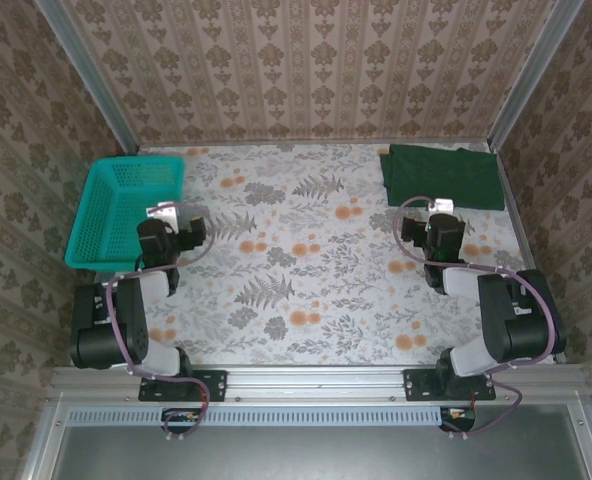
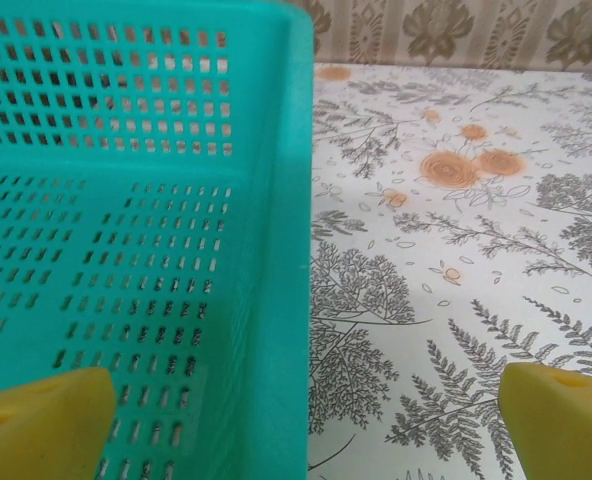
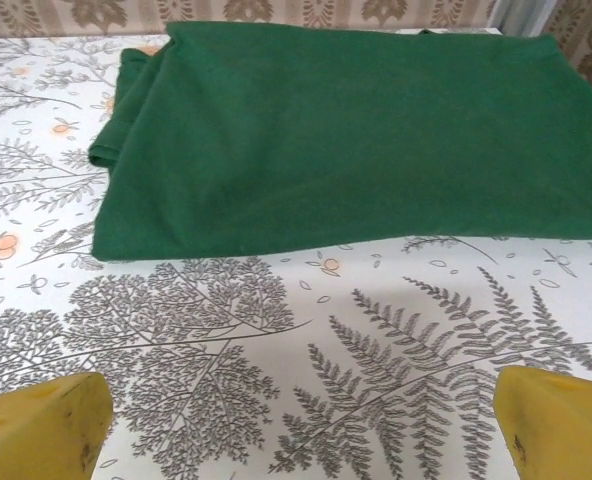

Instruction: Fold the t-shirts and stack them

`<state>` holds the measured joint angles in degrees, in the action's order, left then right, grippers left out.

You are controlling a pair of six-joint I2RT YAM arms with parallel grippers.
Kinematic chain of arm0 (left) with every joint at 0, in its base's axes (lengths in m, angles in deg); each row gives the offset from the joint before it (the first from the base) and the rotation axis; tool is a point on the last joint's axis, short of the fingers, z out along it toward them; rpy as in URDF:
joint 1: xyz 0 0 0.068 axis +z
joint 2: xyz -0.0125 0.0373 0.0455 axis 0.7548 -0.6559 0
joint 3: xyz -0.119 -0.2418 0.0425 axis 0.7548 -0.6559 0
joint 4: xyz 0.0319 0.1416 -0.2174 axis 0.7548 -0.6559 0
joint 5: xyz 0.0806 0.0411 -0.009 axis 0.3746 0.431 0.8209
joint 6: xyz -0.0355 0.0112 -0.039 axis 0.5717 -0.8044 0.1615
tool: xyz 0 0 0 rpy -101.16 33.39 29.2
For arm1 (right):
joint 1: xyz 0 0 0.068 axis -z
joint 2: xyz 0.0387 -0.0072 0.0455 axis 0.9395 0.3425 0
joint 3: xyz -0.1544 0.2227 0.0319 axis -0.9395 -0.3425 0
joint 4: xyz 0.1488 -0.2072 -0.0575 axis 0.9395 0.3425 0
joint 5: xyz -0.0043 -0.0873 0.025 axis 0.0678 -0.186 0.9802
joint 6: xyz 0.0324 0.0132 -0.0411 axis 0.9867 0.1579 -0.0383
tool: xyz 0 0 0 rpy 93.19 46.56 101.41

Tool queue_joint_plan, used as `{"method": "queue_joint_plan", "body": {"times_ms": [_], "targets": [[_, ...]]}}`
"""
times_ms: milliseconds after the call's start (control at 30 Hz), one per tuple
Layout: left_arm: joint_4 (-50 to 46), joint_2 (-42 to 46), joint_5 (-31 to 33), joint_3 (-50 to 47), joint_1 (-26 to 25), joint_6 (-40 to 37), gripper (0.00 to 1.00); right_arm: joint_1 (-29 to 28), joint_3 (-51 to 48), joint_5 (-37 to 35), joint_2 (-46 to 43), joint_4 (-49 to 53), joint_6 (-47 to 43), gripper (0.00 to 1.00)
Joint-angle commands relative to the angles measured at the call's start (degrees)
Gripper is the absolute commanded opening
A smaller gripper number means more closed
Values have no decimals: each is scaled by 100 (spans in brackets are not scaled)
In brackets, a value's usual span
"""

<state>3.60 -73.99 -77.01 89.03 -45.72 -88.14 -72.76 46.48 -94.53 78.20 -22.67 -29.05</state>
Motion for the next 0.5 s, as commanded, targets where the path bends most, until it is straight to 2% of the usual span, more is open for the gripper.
{"method": "queue_joint_plan", "body": {"times_ms": [0, 100, 167, 233, 267, 300, 367, 467], "targets": [[1004, -3, 490, -601, -176, -111, 100, -47, -383, 244, -23, -1056, -58, 99], [2363, -562, 771, -982, -335, -282, 100, -89, -735, 232, 62, -1766, -114, 99], [1701, -401, 730, -776, -462, -382, 100, -129, -960, 266, 282, -2399, -197, 99], [1330, -530, 495, -463, -424, -480, 100, -161, -852, 242, 247, -2076, -209, 100], [651, -485, 532, -154, -392, -394, 100, -161, -668, 214, 309, -1821, -208, 99], [596, -461, 540, -142, -407, -395, 100, -138, -476, 203, 325, -1465, -168, 100], [628, -479, 535, -142, -408, -410, 100, 157, -387, 695, 283, -1266, 28, 100], [648, -478, 507, -161, -390, -393, 100, 125, -400, 654, 283, -1302, 12, 100]]}}
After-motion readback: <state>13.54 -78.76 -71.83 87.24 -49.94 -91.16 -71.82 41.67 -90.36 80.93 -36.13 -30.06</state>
